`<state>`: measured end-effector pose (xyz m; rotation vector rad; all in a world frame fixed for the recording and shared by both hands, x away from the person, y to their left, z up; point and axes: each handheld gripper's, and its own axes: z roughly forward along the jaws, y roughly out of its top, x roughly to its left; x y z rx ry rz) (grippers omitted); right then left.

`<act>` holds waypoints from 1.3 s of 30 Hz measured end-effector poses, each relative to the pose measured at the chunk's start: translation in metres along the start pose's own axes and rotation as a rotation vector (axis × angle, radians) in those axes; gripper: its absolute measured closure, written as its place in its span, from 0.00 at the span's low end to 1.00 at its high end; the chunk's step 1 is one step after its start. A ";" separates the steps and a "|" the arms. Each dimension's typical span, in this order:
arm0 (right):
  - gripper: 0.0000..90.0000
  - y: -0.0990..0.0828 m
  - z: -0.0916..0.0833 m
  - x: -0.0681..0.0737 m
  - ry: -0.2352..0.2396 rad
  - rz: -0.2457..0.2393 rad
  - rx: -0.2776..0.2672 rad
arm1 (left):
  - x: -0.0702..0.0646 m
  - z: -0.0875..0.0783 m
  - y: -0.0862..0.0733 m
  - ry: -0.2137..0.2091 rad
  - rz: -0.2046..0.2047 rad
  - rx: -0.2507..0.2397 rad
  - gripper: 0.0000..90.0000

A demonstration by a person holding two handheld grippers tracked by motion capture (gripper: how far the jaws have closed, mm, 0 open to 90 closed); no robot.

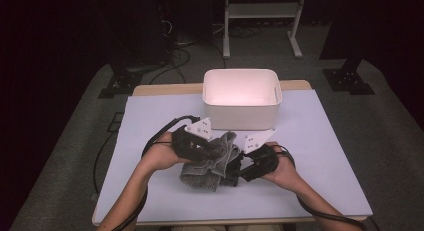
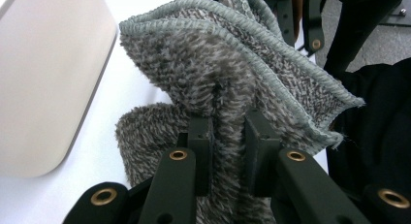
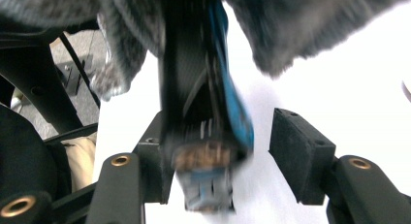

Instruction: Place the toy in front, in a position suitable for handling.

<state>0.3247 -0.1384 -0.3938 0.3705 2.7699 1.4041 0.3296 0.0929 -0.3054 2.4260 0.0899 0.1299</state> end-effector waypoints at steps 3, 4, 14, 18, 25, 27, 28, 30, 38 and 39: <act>0.60 -0.012 -0.007 0.000 0.007 0.031 -0.031 | 0.001 0.002 0.002 -0.005 -0.002 0.002 0.85; 0.65 -0.015 -0.008 0.001 0.008 0.032 -0.037 | 0.001 0.002 0.003 -0.010 0.000 0.003 0.85; 0.65 0.000 -0.006 0.004 0.014 -0.012 -0.035 | 0.002 -0.002 -0.003 -0.004 -0.008 0.017 0.85; 0.67 0.006 -0.003 0.008 -0.006 -0.053 -0.009 | 0.002 -0.004 -0.005 0.000 -0.009 0.021 0.84; 0.67 0.012 -0.001 0.010 -0.006 -0.072 0.015 | -0.002 -0.006 0.009 0.002 0.026 0.033 0.85; 0.67 0.013 -0.001 0.010 -0.004 -0.075 0.012 | -0.003 -0.004 0.018 -0.010 0.039 0.053 0.85; 0.67 0.014 0.000 0.011 -0.005 -0.077 0.002 | -0.003 -0.003 0.022 -0.009 0.049 0.064 0.85; 0.68 0.015 -0.001 0.011 -0.007 -0.073 -0.008 | -0.003 -0.001 0.029 -0.013 0.065 0.068 0.85; 0.68 0.014 0.000 0.009 -0.003 -0.059 -0.025 | 0.000 0.018 0.051 -0.058 0.079 0.088 0.85; 0.68 0.013 -0.001 0.007 -0.001 -0.053 -0.029 | 0.000 0.019 0.052 -0.060 0.075 0.085 0.85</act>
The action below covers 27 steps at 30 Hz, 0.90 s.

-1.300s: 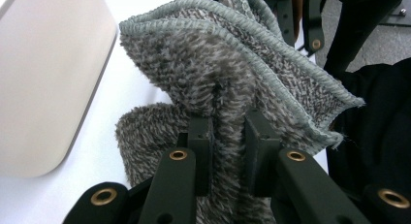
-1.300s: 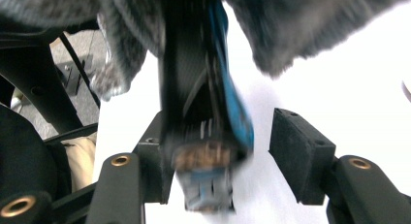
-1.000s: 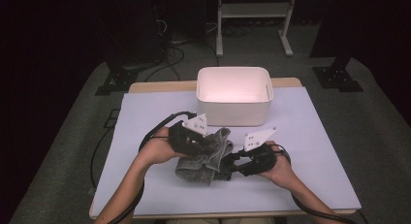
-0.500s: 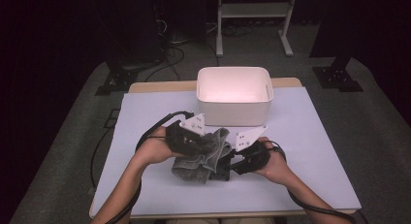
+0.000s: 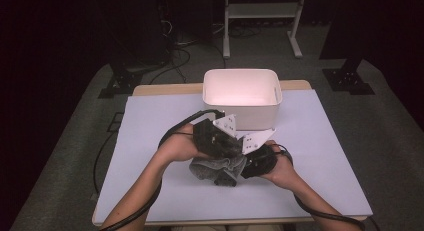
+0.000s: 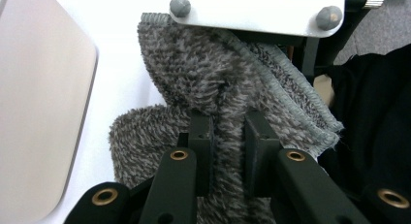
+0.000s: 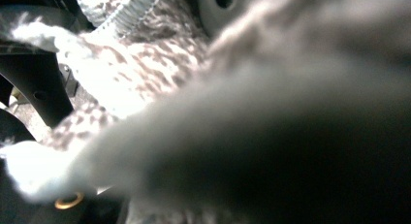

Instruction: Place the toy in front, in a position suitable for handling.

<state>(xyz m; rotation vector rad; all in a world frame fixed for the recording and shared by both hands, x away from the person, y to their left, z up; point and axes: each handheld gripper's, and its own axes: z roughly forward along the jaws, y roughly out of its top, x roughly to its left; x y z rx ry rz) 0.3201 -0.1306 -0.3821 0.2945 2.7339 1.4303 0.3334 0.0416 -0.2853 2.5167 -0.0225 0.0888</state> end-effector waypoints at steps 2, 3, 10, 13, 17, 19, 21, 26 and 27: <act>0.68 -0.002 -0.001 -0.001 0.003 0.011 -0.006 | 0.000 0.003 0.002 -0.001 0.001 0.005 0.85; 0.68 -0.002 -0.001 -0.001 0.005 0.013 -0.008 | 0.000 0.004 0.004 -0.002 0.003 0.011 0.85; 0.68 -0.002 -0.002 -0.001 0.000 0.007 -0.001 | -0.001 0.001 0.001 0.010 0.005 0.007 0.85; 0.68 0.000 -0.001 0.000 -0.003 -0.004 0.010 | -0.001 -0.004 -0.006 0.010 -0.011 -0.018 0.85; 0.68 0.002 0.000 0.001 -0.003 -0.010 0.017 | -0.001 -0.013 -0.017 0.022 -0.026 -0.030 0.85; 0.68 0.002 -0.002 0.000 -0.004 -0.005 0.027 | 0.000 -0.017 -0.021 0.035 -0.032 -0.022 0.85; 0.68 0.001 -0.003 -0.001 -0.006 0.000 0.031 | 0.000 -0.018 -0.023 0.043 -0.036 -0.023 0.85; 0.68 0.000 -0.004 -0.002 -0.013 0.002 0.035 | 0.005 -0.017 -0.043 0.047 -0.087 -0.029 0.85; 0.68 0.000 -0.005 -0.003 -0.013 0.006 0.036 | 0.005 -0.017 -0.046 0.047 -0.097 -0.031 0.85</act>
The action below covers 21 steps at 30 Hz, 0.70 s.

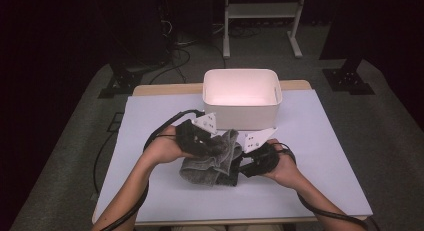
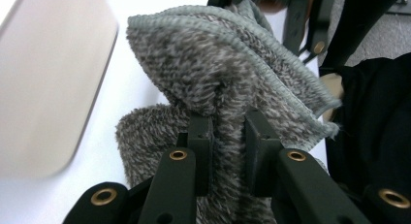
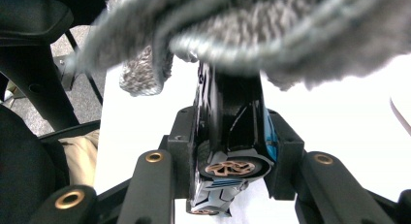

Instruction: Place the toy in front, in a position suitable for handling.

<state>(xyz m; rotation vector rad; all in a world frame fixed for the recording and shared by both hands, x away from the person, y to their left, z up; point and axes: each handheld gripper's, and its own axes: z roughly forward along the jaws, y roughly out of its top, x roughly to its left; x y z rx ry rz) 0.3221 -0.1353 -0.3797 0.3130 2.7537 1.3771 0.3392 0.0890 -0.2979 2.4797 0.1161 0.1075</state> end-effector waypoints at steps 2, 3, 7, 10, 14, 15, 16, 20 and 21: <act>0.68 -0.001 0.000 -0.001 0.002 0.002 -0.001 | 0.001 0.001 -0.007 0.000 -0.016 -0.003 0.85; 0.68 -0.001 0.000 -0.002 0.005 0.007 -0.002 | 0.002 0.001 -0.009 0.002 -0.022 0.000 0.85; 0.68 -0.001 0.000 -0.003 0.009 0.011 -0.004 | 0.003 0.000 -0.017 0.001 -0.037 0.007 0.85; 0.68 0.000 0.000 -0.003 0.009 0.011 -0.004 | 0.002 -0.001 -0.017 0.000 -0.036 0.006 0.85; 0.68 0.001 0.001 -0.003 0.009 0.013 0.000 | 0.002 -0.003 -0.012 -0.002 -0.023 -0.005 0.85; 0.68 0.001 0.001 -0.003 0.010 0.013 -0.001 | 0.002 -0.003 -0.008 -0.008 -0.022 -0.019 0.85; 0.68 0.001 0.001 -0.003 0.010 0.015 -0.001 | 0.001 -0.003 -0.005 -0.009 -0.013 -0.015 0.85; 0.68 0.003 0.003 -0.002 0.010 0.013 0.000 | -0.001 -0.001 0.014 -0.014 0.024 -0.022 0.85; 0.68 0.003 0.003 -0.002 0.009 0.013 0.001 | -0.002 0.001 0.020 -0.018 0.045 -0.022 0.85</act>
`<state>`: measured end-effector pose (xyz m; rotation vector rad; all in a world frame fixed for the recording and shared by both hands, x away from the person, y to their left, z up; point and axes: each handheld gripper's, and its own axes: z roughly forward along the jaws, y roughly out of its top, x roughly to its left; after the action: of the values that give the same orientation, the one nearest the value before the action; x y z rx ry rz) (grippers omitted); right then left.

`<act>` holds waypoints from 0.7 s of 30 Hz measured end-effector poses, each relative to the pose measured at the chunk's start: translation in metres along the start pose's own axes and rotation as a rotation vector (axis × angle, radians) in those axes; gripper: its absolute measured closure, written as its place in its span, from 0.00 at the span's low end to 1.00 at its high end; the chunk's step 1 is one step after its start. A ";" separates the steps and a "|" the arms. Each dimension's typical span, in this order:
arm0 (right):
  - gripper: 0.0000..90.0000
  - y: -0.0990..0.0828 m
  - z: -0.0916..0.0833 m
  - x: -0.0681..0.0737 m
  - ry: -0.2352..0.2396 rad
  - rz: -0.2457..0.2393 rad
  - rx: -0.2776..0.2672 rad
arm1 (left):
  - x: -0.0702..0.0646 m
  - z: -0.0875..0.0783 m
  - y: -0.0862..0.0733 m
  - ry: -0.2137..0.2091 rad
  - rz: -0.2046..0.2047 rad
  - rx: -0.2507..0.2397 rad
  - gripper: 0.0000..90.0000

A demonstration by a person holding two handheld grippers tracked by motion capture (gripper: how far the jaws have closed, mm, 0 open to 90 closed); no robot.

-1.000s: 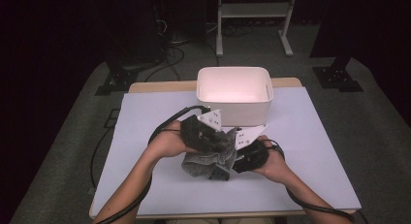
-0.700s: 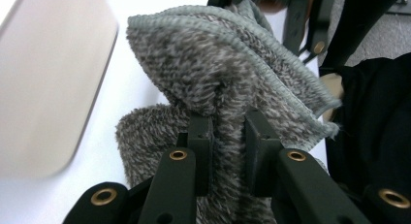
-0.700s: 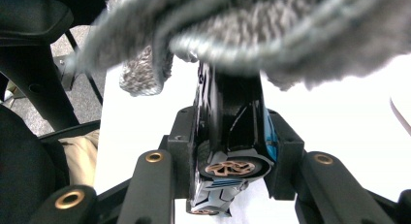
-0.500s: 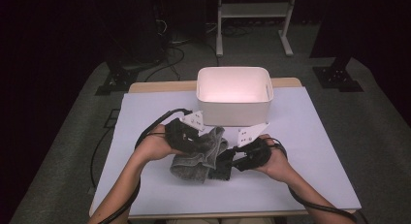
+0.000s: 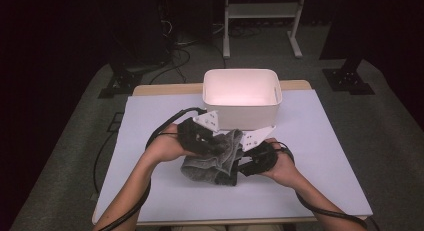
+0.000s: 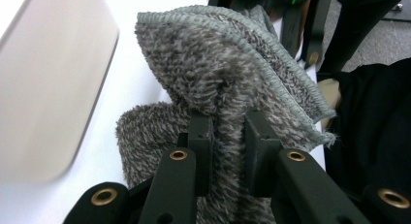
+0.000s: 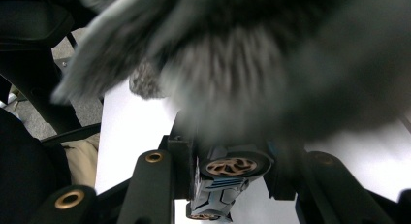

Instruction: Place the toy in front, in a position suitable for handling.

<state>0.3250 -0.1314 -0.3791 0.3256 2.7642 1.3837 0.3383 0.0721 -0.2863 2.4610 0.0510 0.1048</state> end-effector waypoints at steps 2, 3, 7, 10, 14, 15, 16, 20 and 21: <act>0.68 0.000 0.000 0.001 -0.002 -0.004 0.001 | -0.001 0.003 0.008 -0.008 0.017 0.009 0.85; 0.68 0.000 0.000 0.001 -0.002 -0.003 0.001 | -0.001 0.005 0.012 -0.009 0.027 0.016 0.85; 0.68 -0.004 -0.004 -0.001 0.003 0.008 -0.003 | 0.001 0.010 0.015 -0.018 0.026 0.005 0.85; 0.68 -0.007 -0.006 -0.002 0.003 0.016 -0.005 | 0.004 0.009 0.010 -0.018 0.013 -0.002 0.85; 0.68 -0.008 -0.008 -0.004 0.003 0.015 -0.003 | 0.005 0.007 -0.002 -0.021 -0.028 -0.034 0.85; 0.68 -0.008 -0.008 -0.003 0.002 0.014 0.000 | 0.005 0.007 -0.005 -0.020 -0.034 -0.040 0.85; 0.68 -0.008 -0.008 -0.003 0.000 0.010 0.004 | 0.005 0.006 -0.006 -0.019 -0.034 -0.040 0.85; 0.68 -0.008 -0.010 -0.003 0.000 0.009 0.015 | 0.004 0.006 -0.016 -0.019 -0.049 -0.060 0.85; 0.68 -0.008 -0.010 -0.003 0.000 0.009 0.015 | 0.004 0.006 -0.019 -0.020 -0.055 -0.070 0.85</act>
<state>0.3249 -0.1446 -0.3795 0.3382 2.7783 1.3652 0.3428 0.0838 -0.3028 2.3888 0.1049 0.0564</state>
